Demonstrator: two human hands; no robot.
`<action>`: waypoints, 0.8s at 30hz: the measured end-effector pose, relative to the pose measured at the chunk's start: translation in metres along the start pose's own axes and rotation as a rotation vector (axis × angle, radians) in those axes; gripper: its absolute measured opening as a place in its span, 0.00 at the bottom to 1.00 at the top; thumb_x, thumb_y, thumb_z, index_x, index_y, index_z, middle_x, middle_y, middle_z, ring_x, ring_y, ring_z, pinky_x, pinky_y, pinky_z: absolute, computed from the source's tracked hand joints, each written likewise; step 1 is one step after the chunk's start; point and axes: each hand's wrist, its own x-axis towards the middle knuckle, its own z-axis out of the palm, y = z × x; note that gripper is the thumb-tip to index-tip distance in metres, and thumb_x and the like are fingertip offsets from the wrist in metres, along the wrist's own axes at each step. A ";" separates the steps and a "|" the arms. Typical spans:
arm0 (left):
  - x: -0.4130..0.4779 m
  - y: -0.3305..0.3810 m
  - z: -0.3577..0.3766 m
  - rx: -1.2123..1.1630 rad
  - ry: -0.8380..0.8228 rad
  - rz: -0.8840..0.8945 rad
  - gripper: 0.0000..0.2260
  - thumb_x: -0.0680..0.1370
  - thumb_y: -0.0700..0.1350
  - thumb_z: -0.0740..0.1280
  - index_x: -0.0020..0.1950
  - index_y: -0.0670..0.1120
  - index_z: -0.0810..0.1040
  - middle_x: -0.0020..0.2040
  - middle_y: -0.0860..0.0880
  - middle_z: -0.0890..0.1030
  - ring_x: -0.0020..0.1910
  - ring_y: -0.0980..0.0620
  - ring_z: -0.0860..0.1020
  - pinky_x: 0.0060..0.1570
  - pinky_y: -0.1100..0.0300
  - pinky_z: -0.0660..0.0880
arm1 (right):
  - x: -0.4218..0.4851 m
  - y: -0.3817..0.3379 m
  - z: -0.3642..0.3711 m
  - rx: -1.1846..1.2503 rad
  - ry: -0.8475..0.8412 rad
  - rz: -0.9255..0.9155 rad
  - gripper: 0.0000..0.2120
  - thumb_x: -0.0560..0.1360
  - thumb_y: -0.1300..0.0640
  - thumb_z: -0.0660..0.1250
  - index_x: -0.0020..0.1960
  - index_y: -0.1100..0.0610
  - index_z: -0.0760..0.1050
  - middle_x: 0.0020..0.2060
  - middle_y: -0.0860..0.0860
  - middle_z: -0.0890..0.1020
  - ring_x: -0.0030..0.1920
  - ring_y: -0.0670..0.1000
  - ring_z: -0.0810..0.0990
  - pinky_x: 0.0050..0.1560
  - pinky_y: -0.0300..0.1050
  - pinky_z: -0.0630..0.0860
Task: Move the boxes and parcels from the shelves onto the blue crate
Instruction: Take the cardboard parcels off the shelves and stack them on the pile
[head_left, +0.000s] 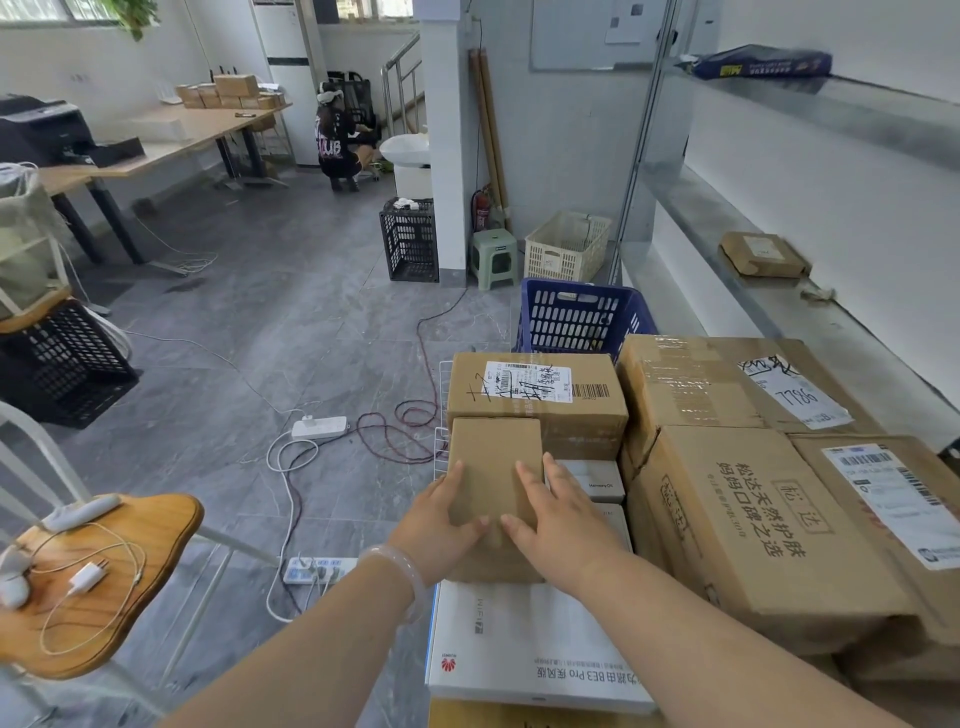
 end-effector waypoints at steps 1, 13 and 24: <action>0.000 0.000 0.000 0.003 0.002 -0.001 0.36 0.78 0.52 0.68 0.80 0.52 0.51 0.75 0.49 0.63 0.71 0.50 0.67 0.69 0.53 0.67 | 0.000 0.000 -0.001 -0.006 0.000 -0.003 0.33 0.81 0.38 0.52 0.80 0.45 0.42 0.79 0.50 0.38 0.78 0.50 0.39 0.76 0.48 0.43; -0.011 0.041 0.005 0.289 0.237 0.116 0.36 0.78 0.58 0.65 0.80 0.57 0.49 0.80 0.48 0.49 0.79 0.46 0.50 0.76 0.52 0.50 | -0.032 0.020 -0.026 -0.002 0.154 -0.090 0.36 0.79 0.36 0.55 0.80 0.42 0.41 0.79 0.48 0.39 0.78 0.48 0.37 0.76 0.48 0.42; -0.054 0.080 0.031 0.628 0.118 0.406 0.36 0.78 0.64 0.59 0.78 0.63 0.40 0.81 0.52 0.42 0.79 0.47 0.46 0.77 0.48 0.46 | -0.122 0.033 -0.008 -0.007 0.343 0.045 0.38 0.78 0.35 0.58 0.79 0.41 0.40 0.79 0.45 0.38 0.78 0.48 0.37 0.76 0.47 0.42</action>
